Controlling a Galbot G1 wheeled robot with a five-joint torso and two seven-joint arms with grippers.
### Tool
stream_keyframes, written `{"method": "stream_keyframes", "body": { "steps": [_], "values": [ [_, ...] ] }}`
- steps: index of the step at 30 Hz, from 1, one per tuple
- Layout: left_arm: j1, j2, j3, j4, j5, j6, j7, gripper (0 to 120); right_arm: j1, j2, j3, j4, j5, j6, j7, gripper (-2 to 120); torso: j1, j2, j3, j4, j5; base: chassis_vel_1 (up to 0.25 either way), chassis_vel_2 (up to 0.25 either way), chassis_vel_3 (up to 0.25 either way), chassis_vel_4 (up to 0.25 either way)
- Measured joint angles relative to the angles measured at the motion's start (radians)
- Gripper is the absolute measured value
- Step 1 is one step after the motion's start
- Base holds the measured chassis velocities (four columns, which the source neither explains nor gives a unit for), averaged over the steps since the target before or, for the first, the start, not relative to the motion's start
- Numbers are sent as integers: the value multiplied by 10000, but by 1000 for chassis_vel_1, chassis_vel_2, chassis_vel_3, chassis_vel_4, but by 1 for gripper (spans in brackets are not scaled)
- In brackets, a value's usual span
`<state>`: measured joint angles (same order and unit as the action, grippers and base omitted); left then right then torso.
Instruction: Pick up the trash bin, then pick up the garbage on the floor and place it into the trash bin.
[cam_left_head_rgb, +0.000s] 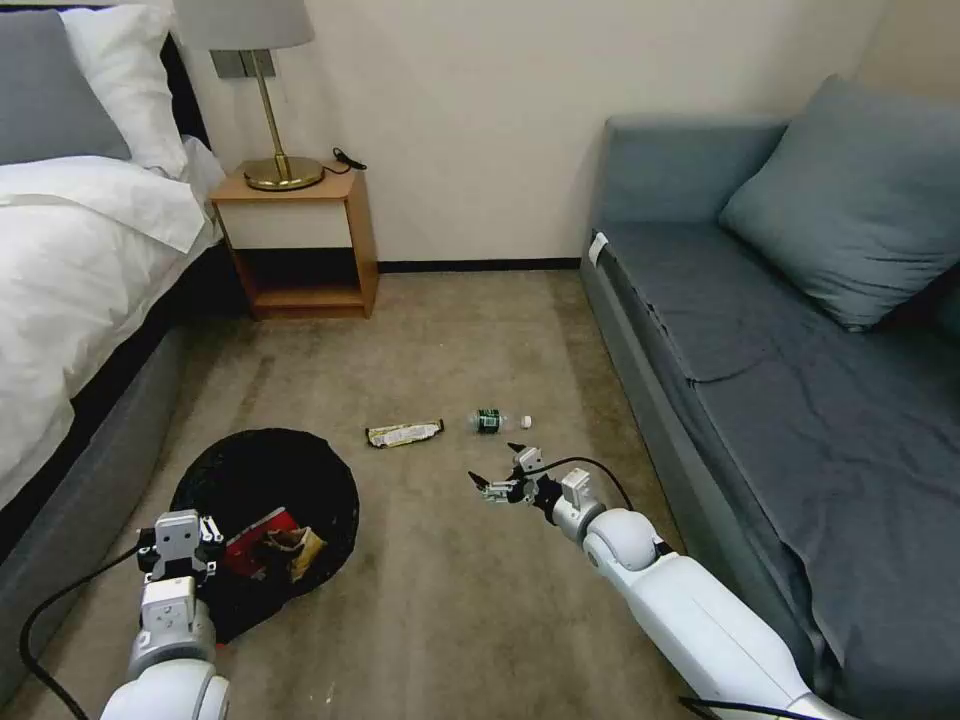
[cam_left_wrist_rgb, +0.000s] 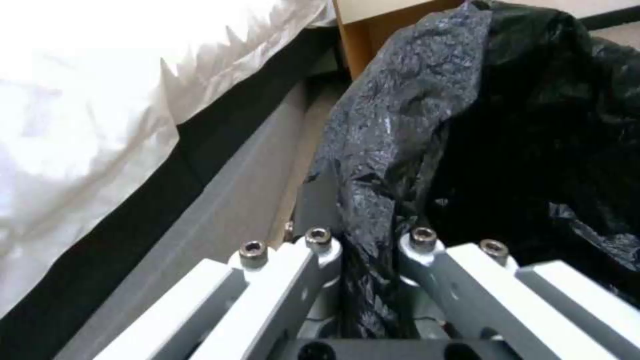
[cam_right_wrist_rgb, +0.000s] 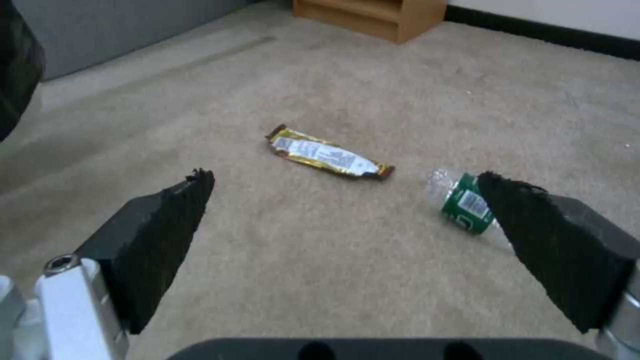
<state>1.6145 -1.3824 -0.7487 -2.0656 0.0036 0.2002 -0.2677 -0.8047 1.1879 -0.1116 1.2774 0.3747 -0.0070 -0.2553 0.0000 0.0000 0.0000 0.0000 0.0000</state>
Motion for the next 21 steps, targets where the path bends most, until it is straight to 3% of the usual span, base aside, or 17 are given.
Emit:
{"method": "stream_keyframes", "body": {
  "steps": [21],
  "values": [
    [24, -54, -41, 136, -5, -75, 0, 4, -178, 110, 66, -234, -239, 210, -138, 100, 0, 0, 0, 0, 1, -132, 125, 129, -128]
  ]
}}
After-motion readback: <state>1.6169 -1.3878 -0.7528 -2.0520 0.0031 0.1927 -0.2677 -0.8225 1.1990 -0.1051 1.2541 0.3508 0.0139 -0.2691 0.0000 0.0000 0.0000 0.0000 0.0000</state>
